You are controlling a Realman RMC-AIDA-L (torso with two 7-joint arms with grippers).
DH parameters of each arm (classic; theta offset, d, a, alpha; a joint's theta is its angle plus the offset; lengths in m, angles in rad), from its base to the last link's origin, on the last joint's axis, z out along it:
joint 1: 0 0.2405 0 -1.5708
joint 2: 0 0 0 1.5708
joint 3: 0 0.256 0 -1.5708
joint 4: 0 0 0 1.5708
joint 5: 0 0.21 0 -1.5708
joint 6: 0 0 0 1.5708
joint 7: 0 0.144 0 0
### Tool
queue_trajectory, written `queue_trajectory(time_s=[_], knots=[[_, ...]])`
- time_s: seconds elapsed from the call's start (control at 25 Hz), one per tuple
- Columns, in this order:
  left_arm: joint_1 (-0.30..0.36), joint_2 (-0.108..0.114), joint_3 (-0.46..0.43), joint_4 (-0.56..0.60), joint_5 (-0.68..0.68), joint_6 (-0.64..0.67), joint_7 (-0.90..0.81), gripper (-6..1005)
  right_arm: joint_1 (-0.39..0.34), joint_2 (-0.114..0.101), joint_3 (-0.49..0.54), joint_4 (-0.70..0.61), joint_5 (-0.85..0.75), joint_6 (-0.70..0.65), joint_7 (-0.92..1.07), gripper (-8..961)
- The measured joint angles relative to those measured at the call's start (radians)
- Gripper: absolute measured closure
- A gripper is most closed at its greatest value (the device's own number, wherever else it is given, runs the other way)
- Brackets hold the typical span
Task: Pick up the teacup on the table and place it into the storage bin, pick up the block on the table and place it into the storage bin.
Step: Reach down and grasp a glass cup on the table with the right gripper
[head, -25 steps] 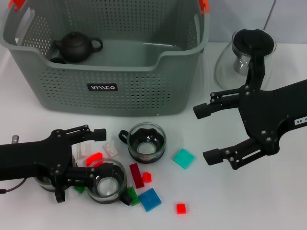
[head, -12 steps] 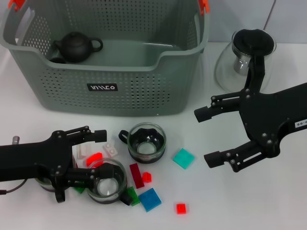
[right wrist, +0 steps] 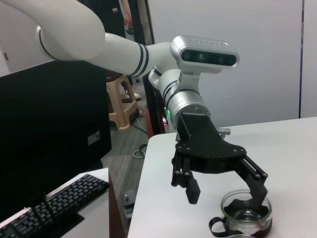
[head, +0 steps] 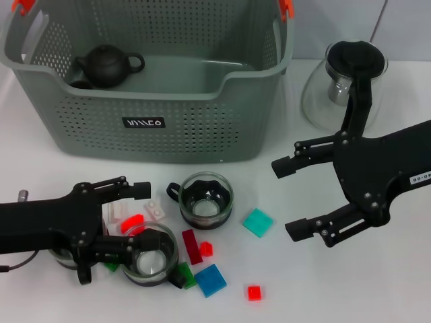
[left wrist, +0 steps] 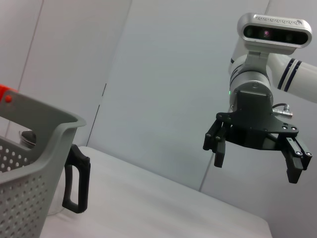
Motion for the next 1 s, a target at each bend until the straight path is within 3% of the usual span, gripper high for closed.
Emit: queue_trajectory(time_s=[0.56, 1.0], knots=[[-0.003, 0.001, 0.000, 0.000, 0.000, 0.005, -0.002, 49, 0.009, -0.001, -0.013, 0.000, -0.023, 0.000, 0.002, 25], [0.002, 0.005, 0.000, 0.000, 0.000, 0.006, -0.002, 49, 0.070, 0.021, -0.017, 0.021, -0.159, -0.003, 0.014, 26]])
